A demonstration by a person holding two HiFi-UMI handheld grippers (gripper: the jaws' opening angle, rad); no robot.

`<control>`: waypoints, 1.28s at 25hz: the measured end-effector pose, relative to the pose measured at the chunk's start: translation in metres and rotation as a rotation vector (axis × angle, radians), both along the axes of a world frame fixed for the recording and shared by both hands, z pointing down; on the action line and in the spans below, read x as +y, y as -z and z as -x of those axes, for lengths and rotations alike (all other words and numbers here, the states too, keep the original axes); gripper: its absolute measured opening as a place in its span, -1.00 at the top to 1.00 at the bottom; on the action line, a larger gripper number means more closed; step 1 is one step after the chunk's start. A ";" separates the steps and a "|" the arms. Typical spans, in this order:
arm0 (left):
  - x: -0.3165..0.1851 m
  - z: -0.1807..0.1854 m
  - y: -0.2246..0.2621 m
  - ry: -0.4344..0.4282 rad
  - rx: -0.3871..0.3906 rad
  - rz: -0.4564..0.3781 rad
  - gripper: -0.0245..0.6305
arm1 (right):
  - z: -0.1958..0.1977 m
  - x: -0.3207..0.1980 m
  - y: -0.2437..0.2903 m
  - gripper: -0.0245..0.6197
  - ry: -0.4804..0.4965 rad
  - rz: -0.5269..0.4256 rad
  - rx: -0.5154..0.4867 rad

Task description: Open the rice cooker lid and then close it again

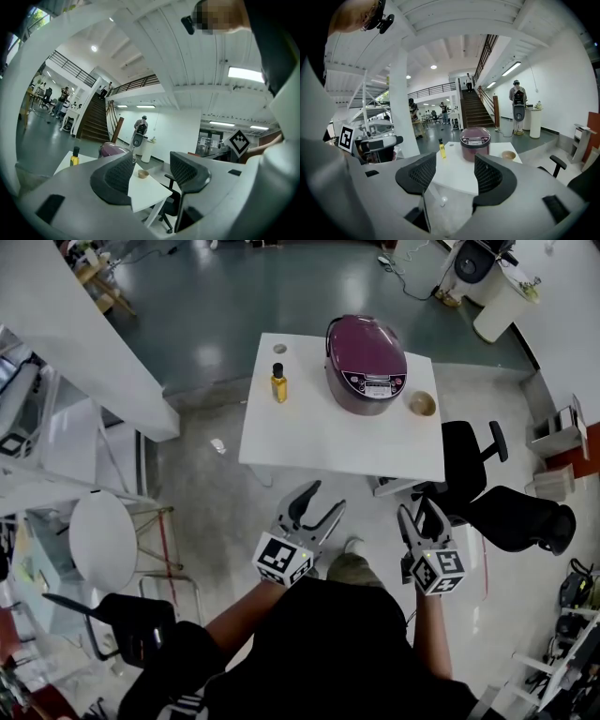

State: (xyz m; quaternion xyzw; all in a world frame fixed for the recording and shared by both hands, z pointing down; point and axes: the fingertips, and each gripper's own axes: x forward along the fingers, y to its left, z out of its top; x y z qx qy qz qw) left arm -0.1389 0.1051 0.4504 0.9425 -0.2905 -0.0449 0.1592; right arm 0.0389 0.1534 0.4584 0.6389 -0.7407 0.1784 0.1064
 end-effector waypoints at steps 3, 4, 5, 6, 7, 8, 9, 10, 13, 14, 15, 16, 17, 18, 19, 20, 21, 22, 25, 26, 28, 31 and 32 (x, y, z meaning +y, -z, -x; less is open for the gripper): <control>-0.006 0.001 -0.005 0.017 0.000 -0.002 0.23 | 0.001 -0.010 -0.004 0.23 0.019 0.015 0.004; -0.009 0.000 -0.006 0.024 -0.001 0.002 0.23 | 0.001 -0.014 -0.004 0.23 0.027 0.015 0.001; -0.011 -0.001 -0.007 0.032 -0.003 0.007 0.23 | 0.001 -0.019 -0.004 0.23 0.036 0.013 -0.003; -0.013 -0.003 -0.008 0.039 -0.006 0.011 0.23 | 0.000 -0.024 -0.004 0.23 0.046 0.010 -0.006; -0.015 -0.004 -0.009 0.047 -0.009 0.012 0.23 | -0.001 -0.030 -0.004 0.23 0.059 0.008 -0.009; -0.018 -0.005 -0.010 0.057 -0.014 0.012 0.23 | -0.002 -0.036 -0.006 0.23 0.073 0.007 -0.013; -0.021 -0.005 -0.011 0.070 -0.021 0.014 0.23 | -0.004 -0.042 -0.007 0.23 0.089 0.006 -0.017; -0.025 -0.005 -0.013 0.085 -0.029 0.018 0.23 | -0.005 -0.049 -0.009 0.23 0.105 0.004 -0.021; -0.046 -0.009 -0.021 0.133 -0.050 0.031 0.23 | -0.014 -0.076 -0.015 0.23 0.149 -0.005 -0.036; -0.055 -0.012 -0.024 0.147 -0.059 0.040 0.23 | -0.018 -0.087 -0.016 0.23 0.163 -0.007 -0.043; -0.064 -0.016 -0.028 0.160 -0.070 0.050 0.22 | -0.023 -0.098 -0.017 0.23 0.178 -0.010 -0.049; -0.072 -0.020 -0.030 0.172 -0.080 0.057 0.21 | -0.027 -0.109 -0.016 0.23 0.193 -0.014 -0.054; -0.080 -0.026 -0.030 0.181 -0.089 0.061 0.21 | -0.032 -0.120 -0.014 0.23 0.207 -0.020 -0.057; -0.087 -0.032 -0.029 0.186 -0.095 0.060 0.21 | -0.037 -0.131 -0.012 0.23 0.218 -0.028 -0.058; -0.095 -0.039 -0.027 0.188 -0.102 0.056 0.21 | -0.043 -0.141 -0.010 0.23 0.225 -0.034 -0.057; -0.103 -0.046 -0.025 0.188 -0.109 0.050 0.21 | -0.049 -0.152 -0.009 0.23 0.231 -0.038 -0.056; -0.111 -0.054 -0.024 0.188 -0.117 0.043 0.21 | -0.055 -0.162 -0.009 0.23 0.236 -0.040 -0.059; -0.119 -0.061 -0.022 0.191 -0.122 0.037 0.21 | -0.059 -0.170 -0.010 0.23 0.243 -0.041 -0.065; -0.138 -0.080 -0.016 0.212 -0.127 0.026 0.21 | -0.070 -0.189 -0.015 0.23 0.277 -0.032 -0.084; -0.142 -0.086 -0.016 0.219 -0.129 0.026 0.21 | -0.073 -0.194 -0.016 0.23 0.290 -0.030 -0.087; -0.151 -0.097 -0.016 0.226 -0.135 0.028 0.21 | -0.080 -0.204 -0.018 0.23 0.311 -0.029 -0.095; -0.163 -0.111 -0.019 0.231 -0.152 0.032 0.21 | -0.090 -0.220 -0.022 0.23 0.323 -0.035 -0.107; -0.167 -0.116 -0.019 0.234 -0.154 0.032 0.21 | -0.095 -0.225 -0.023 0.23 0.316 -0.037 -0.106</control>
